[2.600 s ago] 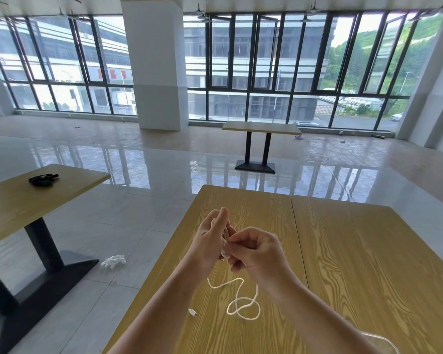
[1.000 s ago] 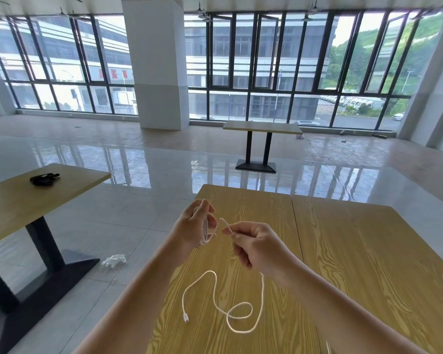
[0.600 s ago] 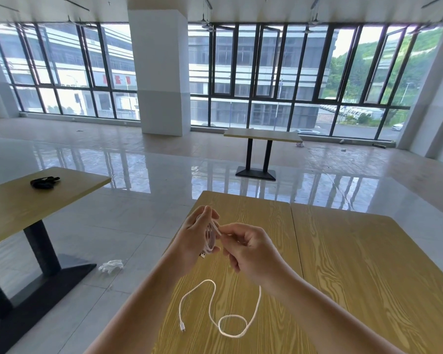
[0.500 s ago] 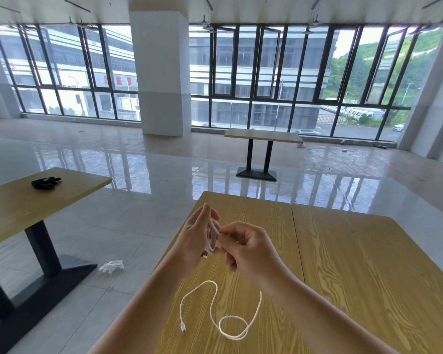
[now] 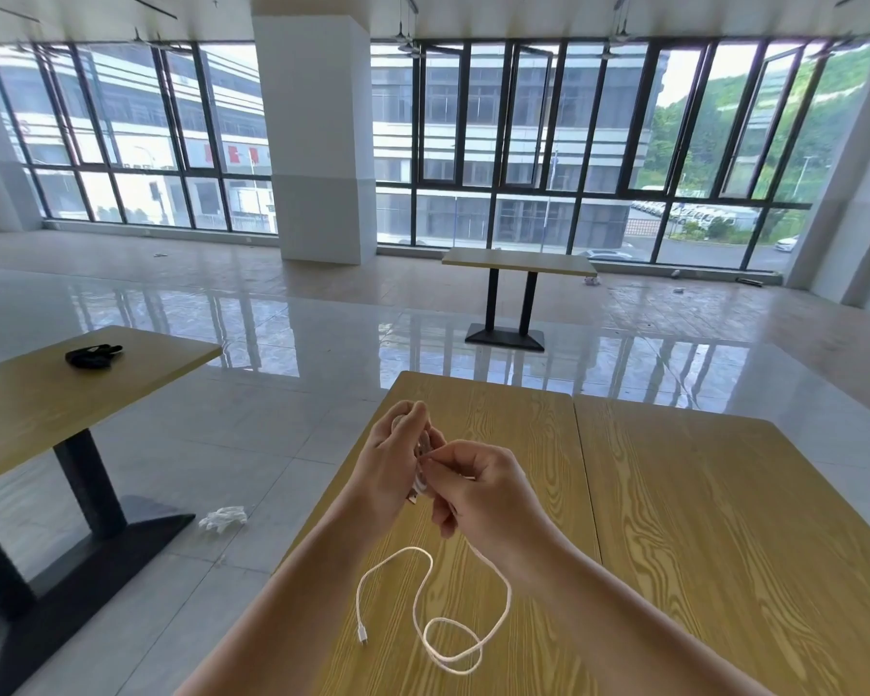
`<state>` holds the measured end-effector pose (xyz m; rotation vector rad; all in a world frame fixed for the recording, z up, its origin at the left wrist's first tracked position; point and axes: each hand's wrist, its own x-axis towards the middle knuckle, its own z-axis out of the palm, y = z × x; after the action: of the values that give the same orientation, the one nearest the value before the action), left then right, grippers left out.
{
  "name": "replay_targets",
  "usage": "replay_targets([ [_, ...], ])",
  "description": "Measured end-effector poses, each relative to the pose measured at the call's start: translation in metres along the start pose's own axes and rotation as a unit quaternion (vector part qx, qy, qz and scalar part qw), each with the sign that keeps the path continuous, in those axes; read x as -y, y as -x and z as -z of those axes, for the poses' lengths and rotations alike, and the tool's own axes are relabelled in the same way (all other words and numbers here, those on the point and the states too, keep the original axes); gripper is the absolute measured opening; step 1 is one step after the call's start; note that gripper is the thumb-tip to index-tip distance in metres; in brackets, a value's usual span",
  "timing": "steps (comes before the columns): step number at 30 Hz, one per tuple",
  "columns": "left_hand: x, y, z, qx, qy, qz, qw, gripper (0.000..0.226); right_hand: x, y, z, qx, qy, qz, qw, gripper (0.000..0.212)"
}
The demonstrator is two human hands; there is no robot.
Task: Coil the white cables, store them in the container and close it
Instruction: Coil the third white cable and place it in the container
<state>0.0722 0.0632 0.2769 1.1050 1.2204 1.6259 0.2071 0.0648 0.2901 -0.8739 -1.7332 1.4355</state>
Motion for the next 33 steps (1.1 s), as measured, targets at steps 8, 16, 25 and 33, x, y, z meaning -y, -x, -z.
replay_targets([
  [8,-0.034,-0.017,0.022,-0.088,0.076,0.037,0.992,0.029,-0.017,0.013,0.017,0.176,0.265,-0.006,0.948,0.024],
  [16,-0.047,-0.014,0.026,-0.013,0.011,0.013,1.000,0.031,-0.047,0.009,0.018,0.198,0.334,-0.094,0.917,0.028],
  [25,-0.017,-0.003,0.025,0.095,-0.152,0.036,0.983,0.026,-0.044,-0.014,0.021,0.000,0.306,-0.115,0.945,0.027],
  [33,0.015,0.002,0.030,0.036,-0.147,0.060,0.987,0.031,-0.029,-0.010,0.016,0.000,0.135,-0.106,0.985,0.022],
])
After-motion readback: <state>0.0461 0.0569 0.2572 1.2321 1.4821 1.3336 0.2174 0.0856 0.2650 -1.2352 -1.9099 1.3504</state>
